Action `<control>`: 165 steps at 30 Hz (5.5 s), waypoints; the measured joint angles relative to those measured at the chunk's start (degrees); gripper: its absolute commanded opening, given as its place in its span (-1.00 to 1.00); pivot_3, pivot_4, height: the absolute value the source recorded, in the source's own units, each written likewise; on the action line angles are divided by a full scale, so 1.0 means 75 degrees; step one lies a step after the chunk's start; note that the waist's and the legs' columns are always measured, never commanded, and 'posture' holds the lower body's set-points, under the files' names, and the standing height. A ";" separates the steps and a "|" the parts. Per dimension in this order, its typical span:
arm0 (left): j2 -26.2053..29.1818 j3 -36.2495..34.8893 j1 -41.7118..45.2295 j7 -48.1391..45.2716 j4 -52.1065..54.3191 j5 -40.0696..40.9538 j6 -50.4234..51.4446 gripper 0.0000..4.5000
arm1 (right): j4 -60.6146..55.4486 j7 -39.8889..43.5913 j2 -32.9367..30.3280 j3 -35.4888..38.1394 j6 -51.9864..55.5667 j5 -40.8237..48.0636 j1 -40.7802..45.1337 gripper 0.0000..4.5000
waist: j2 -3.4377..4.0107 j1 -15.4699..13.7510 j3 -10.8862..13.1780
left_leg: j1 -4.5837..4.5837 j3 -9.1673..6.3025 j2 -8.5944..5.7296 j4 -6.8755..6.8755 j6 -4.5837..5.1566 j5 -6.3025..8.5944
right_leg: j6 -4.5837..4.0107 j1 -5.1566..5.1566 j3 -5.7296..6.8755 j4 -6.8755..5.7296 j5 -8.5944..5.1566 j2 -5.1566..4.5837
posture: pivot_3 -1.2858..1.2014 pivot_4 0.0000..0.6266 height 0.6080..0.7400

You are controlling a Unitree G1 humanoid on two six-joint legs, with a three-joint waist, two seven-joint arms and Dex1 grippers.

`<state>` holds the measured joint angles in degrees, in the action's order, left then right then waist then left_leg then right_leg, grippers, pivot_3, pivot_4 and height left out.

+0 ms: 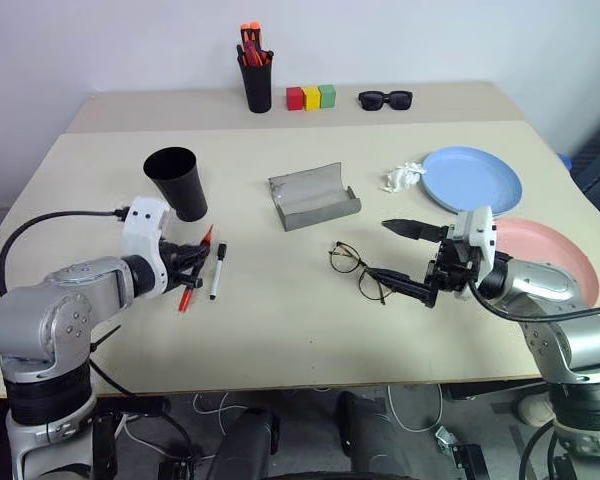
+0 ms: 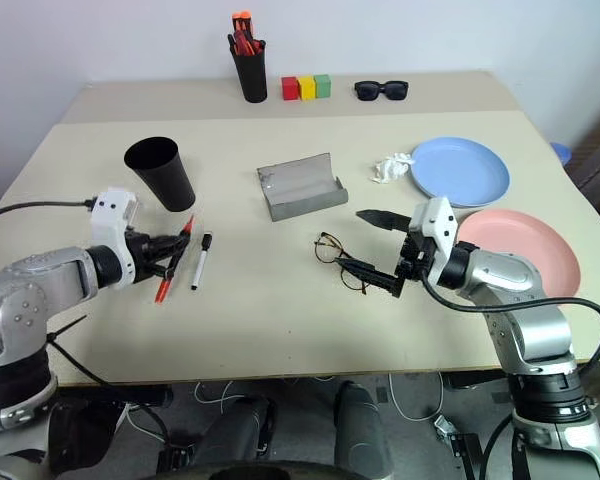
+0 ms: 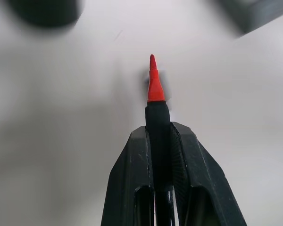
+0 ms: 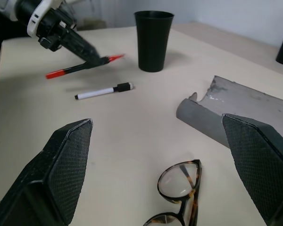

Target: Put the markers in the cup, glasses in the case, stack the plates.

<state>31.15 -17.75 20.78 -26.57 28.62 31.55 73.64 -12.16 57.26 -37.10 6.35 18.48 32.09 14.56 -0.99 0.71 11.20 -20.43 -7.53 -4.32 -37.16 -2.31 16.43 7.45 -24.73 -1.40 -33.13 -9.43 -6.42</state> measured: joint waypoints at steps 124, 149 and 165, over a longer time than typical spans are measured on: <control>-0.1254 0.1309 0.1983 0.3018 -0.2734 -0.0319 0.1207 -1.00 | 0.0134 -0.0694 0.0660 0.0125 0.0104 0.0235 0.0345 1.00 | 0.0001 0.0000 -0.0001 | 0.0003 -0.0009 0.0002 -0.0005 0.0004 0.0003 | 0.0014 0.0005 -0.0004 -0.0002 0.0011 0.0018 | 0.03 -0.52 1.00; -0.0462 0.0098 0.4047 -0.0142 -0.5627 -0.1119 -0.8153 -1.00 | 0.0163 -0.0769 0.0657 0.0410 0.0325 0.0542 0.0443 1.00 | 0.0001 0.0008 0.0000 | 0.0001 0.0003 0.0003 -0.0004 0.0003 0.0001 | 0.0012 0.0002 -0.0002 0.0009 0.0013 0.0018 | 0.03 -0.52 1.00; -0.0712 -0.0458 0.4966 -0.1791 -1.1471 -0.1366 -1.3140 -1.00 | 0.0035 -0.0822 0.0607 0.0247 0.0506 0.0561 0.0574 1.00 | -0.0004 -0.0003 0.0000 | -0.0005 0.0000 -0.0013 -0.0009 0.0009 0.0004 | 0.0018 0.0003 0.0002 0.0005 0.0016 -0.0002 | 0.03 -0.52 1.00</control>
<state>25.81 -21.19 58.02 -40.01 -57.42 21.31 -24.91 -11.90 51.10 -32.55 8.20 22.27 36.30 18.87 -1.02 0.69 11.20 -20.46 -7.53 -4.42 -37.23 -2.24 16.45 7.59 -24.71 -1.38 -33.09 -9.32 -6.44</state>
